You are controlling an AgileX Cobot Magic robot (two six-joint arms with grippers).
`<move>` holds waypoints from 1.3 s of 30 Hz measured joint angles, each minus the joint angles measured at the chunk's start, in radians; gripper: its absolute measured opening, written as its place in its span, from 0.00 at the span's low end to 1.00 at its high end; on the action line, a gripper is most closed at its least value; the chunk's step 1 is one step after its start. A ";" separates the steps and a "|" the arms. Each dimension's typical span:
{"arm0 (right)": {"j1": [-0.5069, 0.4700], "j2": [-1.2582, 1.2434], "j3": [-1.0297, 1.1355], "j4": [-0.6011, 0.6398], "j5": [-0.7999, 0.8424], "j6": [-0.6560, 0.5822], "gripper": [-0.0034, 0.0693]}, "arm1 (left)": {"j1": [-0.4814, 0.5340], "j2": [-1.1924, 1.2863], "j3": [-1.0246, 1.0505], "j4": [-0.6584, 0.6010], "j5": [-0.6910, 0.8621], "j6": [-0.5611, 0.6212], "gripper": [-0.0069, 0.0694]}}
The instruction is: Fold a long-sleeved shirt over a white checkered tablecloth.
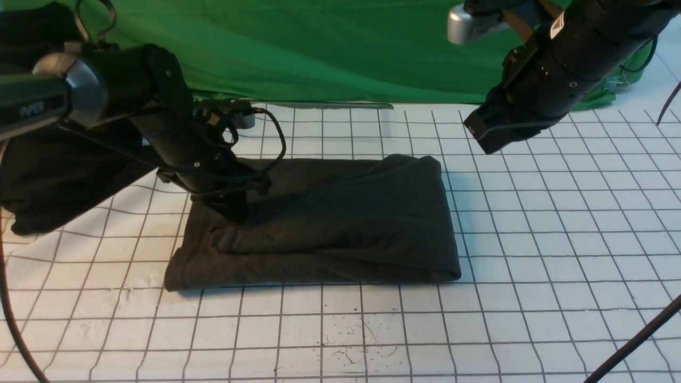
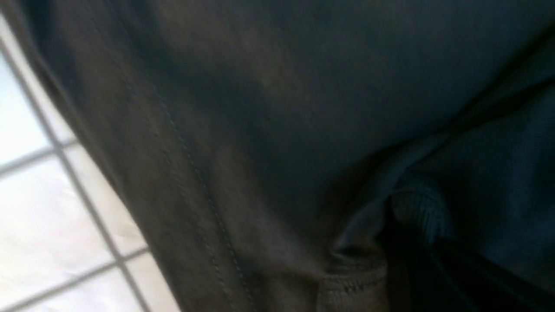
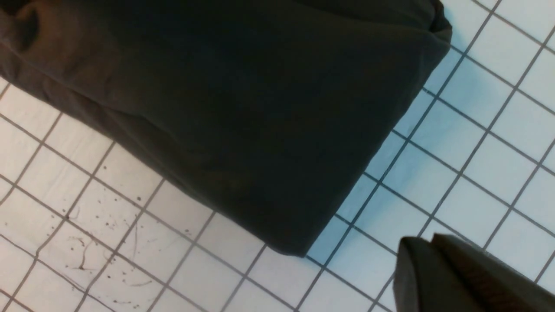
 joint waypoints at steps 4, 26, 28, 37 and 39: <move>0.000 0.000 0.000 0.000 0.000 0.000 0.09 | 0.000 -0.026 -0.042 0.038 0.010 0.000 0.11; 0.000 0.000 0.000 0.002 0.007 0.002 0.11 | 0.000 -0.046 -0.062 0.179 -0.061 -0.035 0.18; 0.000 0.000 0.000 0.002 0.025 0.002 0.12 | 0.000 -0.046 -0.062 0.217 -0.074 -0.060 0.29; 0.000 0.000 0.000 0.014 0.058 0.002 0.13 | 0.000 -0.115 -0.062 0.252 -0.003 -0.231 0.61; 0.000 0.000 0.000 0.045 0.057 0.008 0.13 | -0.011 -0.162 -0.061 0.169 0.040 -0.209 0.49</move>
